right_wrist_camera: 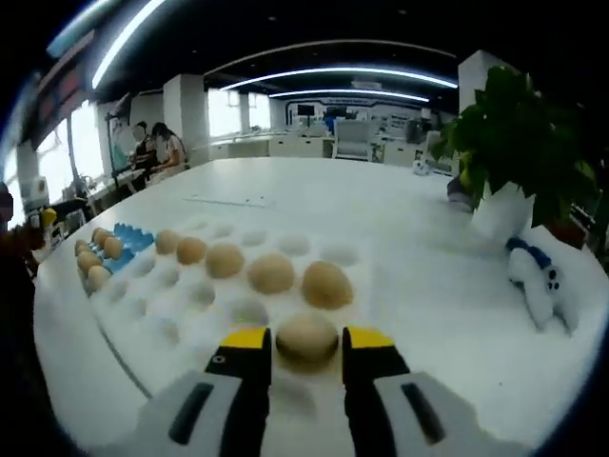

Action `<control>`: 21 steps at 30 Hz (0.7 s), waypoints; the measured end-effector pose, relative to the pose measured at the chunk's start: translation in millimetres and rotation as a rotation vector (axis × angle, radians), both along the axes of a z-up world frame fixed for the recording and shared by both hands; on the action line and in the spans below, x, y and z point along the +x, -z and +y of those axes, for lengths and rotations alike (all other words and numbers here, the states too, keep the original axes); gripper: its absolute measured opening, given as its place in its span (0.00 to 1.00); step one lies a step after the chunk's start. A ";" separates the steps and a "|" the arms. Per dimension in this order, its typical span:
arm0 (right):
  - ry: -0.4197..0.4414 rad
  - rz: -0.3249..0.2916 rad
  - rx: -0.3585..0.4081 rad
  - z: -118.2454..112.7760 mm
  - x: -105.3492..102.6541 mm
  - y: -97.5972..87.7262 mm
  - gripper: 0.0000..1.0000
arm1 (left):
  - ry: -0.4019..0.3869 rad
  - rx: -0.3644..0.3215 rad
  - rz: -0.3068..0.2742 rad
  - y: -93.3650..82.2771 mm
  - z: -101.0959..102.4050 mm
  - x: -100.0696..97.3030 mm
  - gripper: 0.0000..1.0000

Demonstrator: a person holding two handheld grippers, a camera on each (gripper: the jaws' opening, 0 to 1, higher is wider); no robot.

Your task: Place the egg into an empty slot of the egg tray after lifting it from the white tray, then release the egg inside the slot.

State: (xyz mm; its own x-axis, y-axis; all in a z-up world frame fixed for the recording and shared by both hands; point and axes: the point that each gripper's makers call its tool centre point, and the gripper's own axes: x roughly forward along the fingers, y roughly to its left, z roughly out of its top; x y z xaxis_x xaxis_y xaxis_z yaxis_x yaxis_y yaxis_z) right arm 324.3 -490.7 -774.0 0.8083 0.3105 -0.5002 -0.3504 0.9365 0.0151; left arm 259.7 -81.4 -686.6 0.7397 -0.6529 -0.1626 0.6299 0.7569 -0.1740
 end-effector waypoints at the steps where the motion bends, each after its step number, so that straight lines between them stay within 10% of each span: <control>1: 0.017 0.011 0.021 -0.9 0.9 0.9 0.28 | -0.002 -0.001 0.001 0.0 0.8 -0.1 0.74; 13: 0.022 -0.005 -0.017 1.2 3.6 -2.0 0.26 | -0.015 0.011 0.000 1.4 4.5 -1.0 0.75; 21: -0.028 -0.082 0.016 17.8 -0.3 -39.3 0.26 | -0.016 0.013 0.006 4.2 5.5 -1.1 0.76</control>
